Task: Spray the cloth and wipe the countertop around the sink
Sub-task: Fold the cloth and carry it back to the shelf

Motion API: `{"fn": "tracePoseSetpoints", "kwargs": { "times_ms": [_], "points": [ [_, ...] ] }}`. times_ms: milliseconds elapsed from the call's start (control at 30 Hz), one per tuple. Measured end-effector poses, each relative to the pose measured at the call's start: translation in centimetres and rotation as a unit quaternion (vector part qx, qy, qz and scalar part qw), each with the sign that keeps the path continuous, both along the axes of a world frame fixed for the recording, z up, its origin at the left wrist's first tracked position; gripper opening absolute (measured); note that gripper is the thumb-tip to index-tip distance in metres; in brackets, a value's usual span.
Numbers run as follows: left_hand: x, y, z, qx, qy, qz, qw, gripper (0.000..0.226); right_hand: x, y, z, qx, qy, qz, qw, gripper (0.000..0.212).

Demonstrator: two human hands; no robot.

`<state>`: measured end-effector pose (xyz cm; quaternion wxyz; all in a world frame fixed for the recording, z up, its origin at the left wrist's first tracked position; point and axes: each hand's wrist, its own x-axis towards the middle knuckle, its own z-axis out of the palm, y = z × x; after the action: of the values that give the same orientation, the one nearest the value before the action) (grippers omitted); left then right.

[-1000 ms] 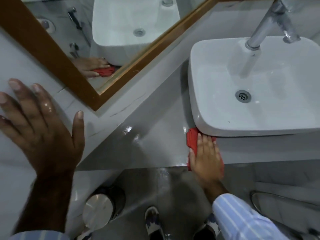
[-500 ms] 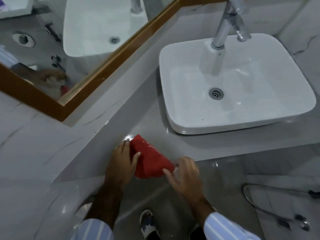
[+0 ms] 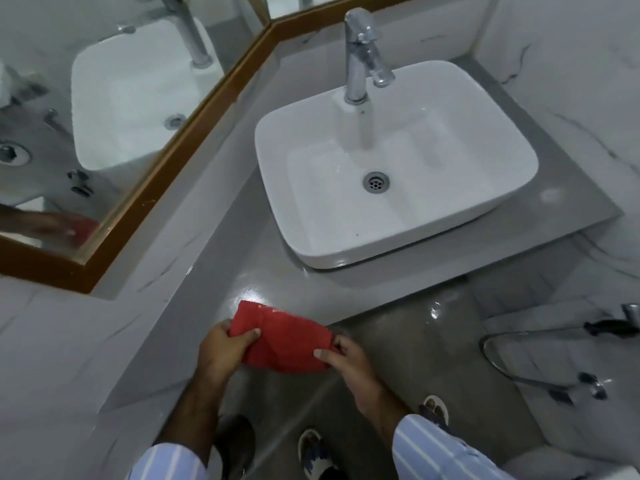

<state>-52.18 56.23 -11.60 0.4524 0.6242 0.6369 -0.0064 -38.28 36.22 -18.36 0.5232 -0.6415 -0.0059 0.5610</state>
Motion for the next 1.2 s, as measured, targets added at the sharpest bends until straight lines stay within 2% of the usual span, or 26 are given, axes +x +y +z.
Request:
{"fn": "tracePoseSetpoints", "kwargs": {
  "times_ms": [133,233,333,467,633,700,767,833,900,1000,1100,1200],
  "points": [
    [0.2,-3.6,1.3,-0.129,-0.139,0.052,0.981,0.026,1.4,-4.1,2.6,0.021,0.041,-0.074,0.996,0.031],
    [2.3,-6.9,2.4,-0.205,-0.19,0.043,0.959,0.038,3.3,-8.0,4.2,0.042,0.052,-0.138,0.988,0.046],
    [5.4,-10.1,3.2,-0.269,-0.206,0.0,0.941,0.057,5.5,-12.8,5.7,0.048,0.039,-0.165,0.984,0.052],
    [10.1,-14.1,4.0,-0.319,-0.194,-0.072,0.925,0.069,8.0,-19.0,8.0,0.037,0.016,-0.234,0.972,0.027],
    [19.5,-21.9,6.1,-0.321,-0.161,-0.199,0.912,0.06,11.8,-28.8,10.5,-0.023,-0.036,-0.348,0.937,0.057],
    [23.3,-25.3,7.2,-0.294,-0.15,-0.255,0.909,0.056,13.4,-32.3,11.8,-0.037,-0.039,-0.351,0.935,0.062],
    [27.7,-29.4,8.8,-0.23,-0.145,-0.343,0.899,0.044,15.3,-36.1,12.6,-0.067,-0.068,-0.323,0.942,0.053],
    [32.9,-33.9,10.6,-0.14,-0.144,-0.445,0.872,0.032,16.9,-39.9,13.3,-0.101,-0.087,-0.31,0.941,0.043],
    [38.2,-37.9,12.4,-0.049,-0.157,-0.524,0.836,0.029,18.4,-42.1,14.0,-0.108,-0.099,-0.331,0.932,0.04],
    [46.6,-44.3,14.9,0.054,-0.183,-0.625,0.757,0.028,21.2,-44.7,14.1,-0.047,-0.065,-0.417,0.905,0.033],
    [53.4,-49.3,16.2,0.098,-0.175,-0.702,0.683,0.033,24.4,-45.6,14.5,0.019,-0.012,-0.502,0.865,0.027],
    [58.8,-53.9,15.2,0.13,-0.14,-0.758,0.623,0.033,27.7,-46.3,14.0,0.035,0.025,-0.567,0.823,0.029]
  ]
}}
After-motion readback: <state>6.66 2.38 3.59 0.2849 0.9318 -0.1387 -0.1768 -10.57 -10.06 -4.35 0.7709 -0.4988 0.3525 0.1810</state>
